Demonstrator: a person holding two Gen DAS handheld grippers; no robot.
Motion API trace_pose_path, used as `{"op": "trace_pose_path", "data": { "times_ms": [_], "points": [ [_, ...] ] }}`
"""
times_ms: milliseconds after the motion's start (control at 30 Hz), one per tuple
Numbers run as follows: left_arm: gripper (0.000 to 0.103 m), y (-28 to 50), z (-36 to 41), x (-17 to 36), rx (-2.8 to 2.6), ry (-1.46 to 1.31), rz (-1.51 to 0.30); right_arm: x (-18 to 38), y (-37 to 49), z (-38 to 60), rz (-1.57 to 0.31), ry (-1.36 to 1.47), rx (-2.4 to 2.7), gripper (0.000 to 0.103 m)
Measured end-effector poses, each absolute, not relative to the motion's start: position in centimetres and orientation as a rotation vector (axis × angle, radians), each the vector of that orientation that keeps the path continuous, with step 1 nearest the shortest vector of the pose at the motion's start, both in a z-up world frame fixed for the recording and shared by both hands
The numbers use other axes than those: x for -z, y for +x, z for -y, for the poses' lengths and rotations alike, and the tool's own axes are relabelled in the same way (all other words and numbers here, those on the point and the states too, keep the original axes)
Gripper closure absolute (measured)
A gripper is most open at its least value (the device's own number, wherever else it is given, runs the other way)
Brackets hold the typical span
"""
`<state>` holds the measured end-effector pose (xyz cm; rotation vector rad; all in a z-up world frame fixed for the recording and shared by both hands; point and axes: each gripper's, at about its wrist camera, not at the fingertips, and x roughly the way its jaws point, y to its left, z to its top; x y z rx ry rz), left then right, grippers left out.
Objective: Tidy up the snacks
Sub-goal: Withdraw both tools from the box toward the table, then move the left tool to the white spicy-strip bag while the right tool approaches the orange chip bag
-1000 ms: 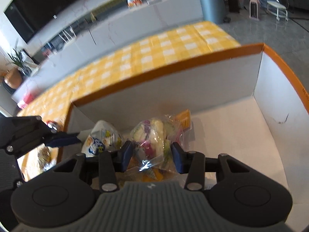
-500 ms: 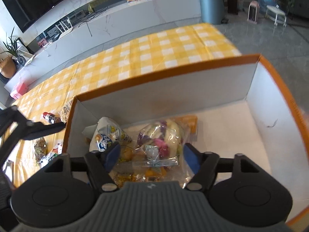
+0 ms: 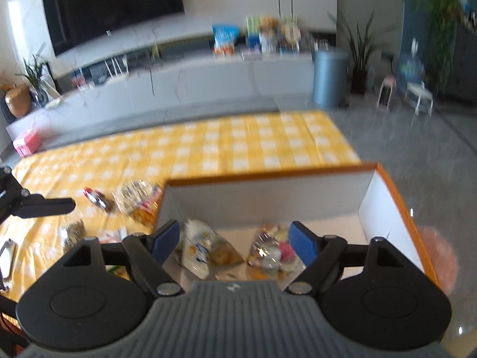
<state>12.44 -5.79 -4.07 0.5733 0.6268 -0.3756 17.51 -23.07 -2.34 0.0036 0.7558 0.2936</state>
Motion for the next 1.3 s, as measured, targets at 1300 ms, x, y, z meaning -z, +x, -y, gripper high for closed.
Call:
{"op": "trace_pose_path", "data": {
  "times_ms": [1300],
  "points": [
    [0.023, 3.6, -12.5, 10.2, -0.022, -0.082, -0.663, 11.8, 6.2, 6.9, -0.678, -0.153, -0.427, 0.025]
  ]
}}
